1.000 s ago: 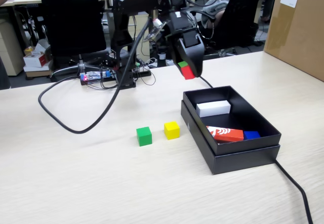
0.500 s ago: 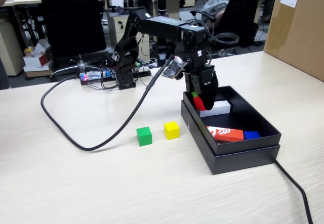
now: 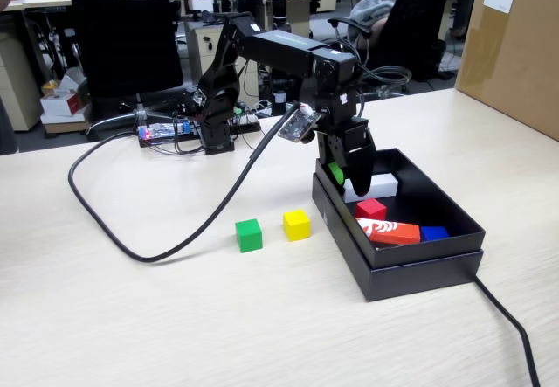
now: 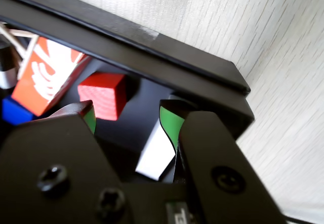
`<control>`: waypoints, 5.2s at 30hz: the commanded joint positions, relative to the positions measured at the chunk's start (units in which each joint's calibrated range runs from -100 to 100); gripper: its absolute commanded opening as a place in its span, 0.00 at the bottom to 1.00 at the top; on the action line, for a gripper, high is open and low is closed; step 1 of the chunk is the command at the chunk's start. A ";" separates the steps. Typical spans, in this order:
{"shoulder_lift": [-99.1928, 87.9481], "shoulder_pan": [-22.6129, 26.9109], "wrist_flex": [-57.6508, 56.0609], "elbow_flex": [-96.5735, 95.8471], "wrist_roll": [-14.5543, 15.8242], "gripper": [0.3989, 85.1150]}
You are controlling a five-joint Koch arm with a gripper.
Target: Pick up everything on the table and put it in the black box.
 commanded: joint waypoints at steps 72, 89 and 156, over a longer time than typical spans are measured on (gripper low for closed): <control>-7.73 -17.24 24.77 -25.51 -9.77 0.18; -36.30 -14.60 9.31 -23.06 -7.77 0.07; -35.04 -6.54 2.57 -10.09 -1.90 0.52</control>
